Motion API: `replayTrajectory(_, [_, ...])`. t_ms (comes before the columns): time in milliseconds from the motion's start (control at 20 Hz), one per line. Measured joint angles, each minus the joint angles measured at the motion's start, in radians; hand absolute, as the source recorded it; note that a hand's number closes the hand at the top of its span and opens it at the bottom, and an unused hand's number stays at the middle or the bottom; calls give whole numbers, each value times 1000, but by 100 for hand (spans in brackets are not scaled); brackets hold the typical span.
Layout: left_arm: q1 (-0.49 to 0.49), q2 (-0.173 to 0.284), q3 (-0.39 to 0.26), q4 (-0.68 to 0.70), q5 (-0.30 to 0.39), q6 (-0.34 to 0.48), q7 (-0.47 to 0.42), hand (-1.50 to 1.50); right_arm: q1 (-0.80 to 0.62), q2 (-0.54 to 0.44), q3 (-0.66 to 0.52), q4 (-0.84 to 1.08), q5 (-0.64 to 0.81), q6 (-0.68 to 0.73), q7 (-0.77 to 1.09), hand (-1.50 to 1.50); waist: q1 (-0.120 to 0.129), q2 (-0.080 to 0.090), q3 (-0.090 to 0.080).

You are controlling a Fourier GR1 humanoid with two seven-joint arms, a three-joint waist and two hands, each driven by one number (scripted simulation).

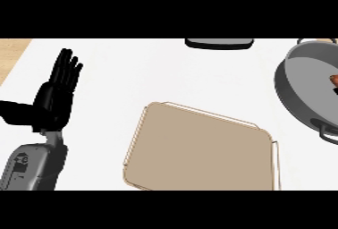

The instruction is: Pick the sweet potato from the tray and place it in the pot

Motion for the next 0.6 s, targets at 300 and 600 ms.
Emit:
replayTrajectory(300, [-13,10,16,-1,10,-9,13,0,-47,5,1,142,-2,115,-98,-150,6,2,1])
replayTrajectory(600, [-27,14,28,-1,11,-6,32,0,-103,25,-60,190,-64,163,-211,-150,-1,0,2])
